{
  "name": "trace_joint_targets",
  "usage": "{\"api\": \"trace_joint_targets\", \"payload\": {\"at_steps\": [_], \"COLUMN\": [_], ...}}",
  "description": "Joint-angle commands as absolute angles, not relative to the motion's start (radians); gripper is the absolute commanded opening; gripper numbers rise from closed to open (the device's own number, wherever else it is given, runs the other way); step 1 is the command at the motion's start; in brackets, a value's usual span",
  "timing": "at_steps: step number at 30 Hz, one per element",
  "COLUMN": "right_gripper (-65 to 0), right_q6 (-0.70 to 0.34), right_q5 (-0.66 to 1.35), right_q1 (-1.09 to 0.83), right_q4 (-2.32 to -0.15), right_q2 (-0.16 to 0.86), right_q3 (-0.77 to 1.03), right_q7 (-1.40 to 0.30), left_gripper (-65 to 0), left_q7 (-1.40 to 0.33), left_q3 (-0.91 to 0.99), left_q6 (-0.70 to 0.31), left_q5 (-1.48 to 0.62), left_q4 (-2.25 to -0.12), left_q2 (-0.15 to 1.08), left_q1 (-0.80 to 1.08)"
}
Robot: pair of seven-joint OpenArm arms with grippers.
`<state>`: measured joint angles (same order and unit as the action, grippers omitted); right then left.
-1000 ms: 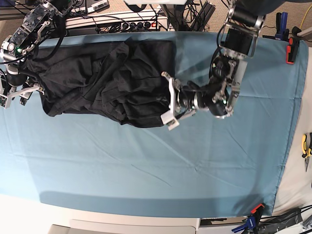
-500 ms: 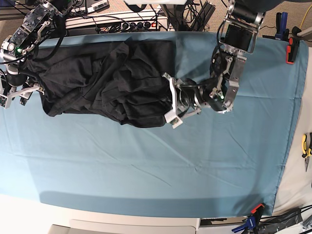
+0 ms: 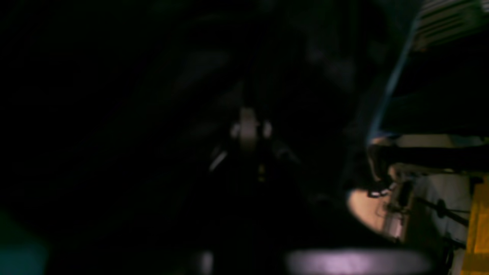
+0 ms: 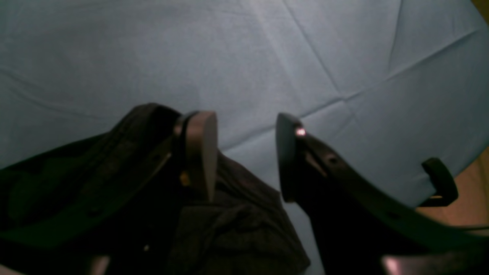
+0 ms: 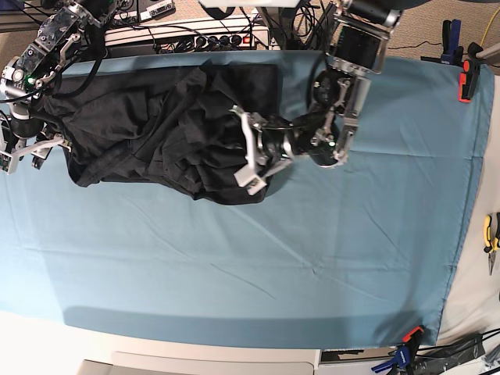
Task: Fold the T-shirt properly
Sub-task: 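Sweep the left gripper across the bundle, pushing loose cloth onto it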
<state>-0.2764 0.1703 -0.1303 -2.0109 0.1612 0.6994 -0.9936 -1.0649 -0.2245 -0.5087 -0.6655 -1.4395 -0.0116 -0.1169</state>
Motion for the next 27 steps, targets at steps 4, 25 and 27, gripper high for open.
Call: {"api": "trace_joint_targets", "payload": {"at_steps": [4, 25, 27], "right_gripper": [-39.3, -39.3, -39.3], "right_q6": [-0.271, -0.271, -0.271], "right_q5": [0.176, 0.194, 0.194], "right_q1": [-0.121, -0.121, -0.121], "right_q4": [-2.027, -2.027, -2.027], "right_q2": [0.178, 0.177, 0.178], "right_q3": [0.701, 0.701, 0.701], "right_q7": [-0.965, -0.964, -0.961], "left_gripper": [-65.0, -65.0, -65.0], "left_q7": [-1.055, -0.974, -0.986], "left_q3": [-0.312, -0.484, -0.483], "left_q6": [-0.516, -0.562, -0.562], "left_q5": [-0.688, -0.635, -0.633], "left_q4": [-1.455, -1.455, -1.455], "left_q2": [-0.025, -0.157, -0.157], "left_q1": [-0.135, -0.128, -0.143]}}
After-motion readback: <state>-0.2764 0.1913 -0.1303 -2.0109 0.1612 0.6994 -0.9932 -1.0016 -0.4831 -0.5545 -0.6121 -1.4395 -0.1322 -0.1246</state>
